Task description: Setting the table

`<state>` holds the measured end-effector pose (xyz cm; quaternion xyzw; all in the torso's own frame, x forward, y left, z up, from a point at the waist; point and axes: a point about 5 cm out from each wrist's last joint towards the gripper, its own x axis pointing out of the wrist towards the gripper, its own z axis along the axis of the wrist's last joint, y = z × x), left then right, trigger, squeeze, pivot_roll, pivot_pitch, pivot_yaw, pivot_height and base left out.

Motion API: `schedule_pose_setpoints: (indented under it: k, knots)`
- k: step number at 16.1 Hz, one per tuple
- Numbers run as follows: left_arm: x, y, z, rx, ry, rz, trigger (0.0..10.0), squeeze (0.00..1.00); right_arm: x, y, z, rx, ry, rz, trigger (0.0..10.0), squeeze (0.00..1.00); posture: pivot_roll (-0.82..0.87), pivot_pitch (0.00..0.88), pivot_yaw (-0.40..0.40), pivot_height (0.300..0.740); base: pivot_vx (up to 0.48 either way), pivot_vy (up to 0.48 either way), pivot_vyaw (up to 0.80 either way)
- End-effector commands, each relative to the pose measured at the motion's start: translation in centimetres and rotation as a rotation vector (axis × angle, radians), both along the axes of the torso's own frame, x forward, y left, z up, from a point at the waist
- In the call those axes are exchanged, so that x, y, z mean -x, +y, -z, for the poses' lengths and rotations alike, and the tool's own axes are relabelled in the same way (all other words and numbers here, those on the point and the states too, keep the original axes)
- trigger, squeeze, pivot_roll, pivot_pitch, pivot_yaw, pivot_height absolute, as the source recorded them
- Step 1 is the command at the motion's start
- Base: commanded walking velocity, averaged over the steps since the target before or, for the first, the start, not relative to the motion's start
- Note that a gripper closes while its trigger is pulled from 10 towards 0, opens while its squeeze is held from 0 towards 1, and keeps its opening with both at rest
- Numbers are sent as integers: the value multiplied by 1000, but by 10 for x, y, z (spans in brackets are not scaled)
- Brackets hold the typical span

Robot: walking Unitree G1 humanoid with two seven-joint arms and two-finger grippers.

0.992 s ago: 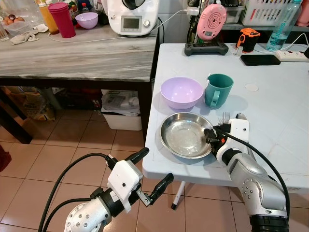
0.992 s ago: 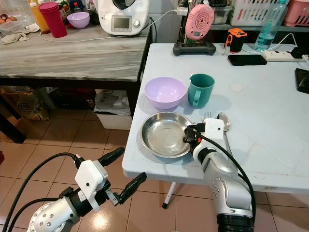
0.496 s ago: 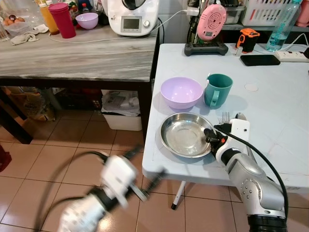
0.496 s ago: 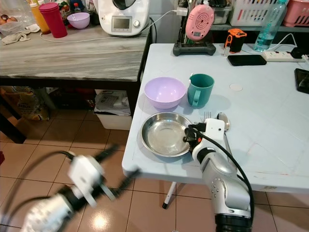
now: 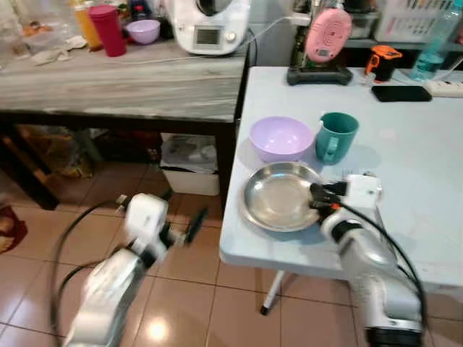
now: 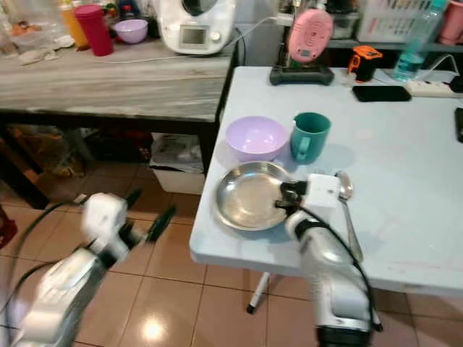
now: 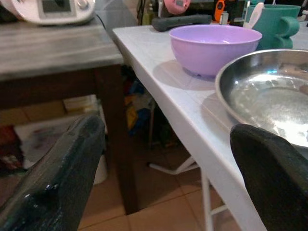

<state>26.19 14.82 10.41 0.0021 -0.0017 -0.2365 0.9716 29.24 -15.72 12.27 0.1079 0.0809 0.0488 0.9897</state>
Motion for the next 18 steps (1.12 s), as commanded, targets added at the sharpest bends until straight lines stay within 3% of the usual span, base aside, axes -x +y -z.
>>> schedule_pose_setpoints:
  k: [1,8,18]
  knots:
    - [-1,5,8,6,24,-39,10000,0,0,-2,-2,4,-17,17,10000,0,-202,59,43,740,0,270,-631]
    - [-15,-1,12,43,-7,-42,10000,0,0,1,-2,8,-33,5,10000,0,-206,53,40,740,0,356,-758]
    - [-23,1,12,63,-36,-92,10000,0,0,1,-11,28,-109,-3,10000,0,-207,43,43,740,0,452,-48]
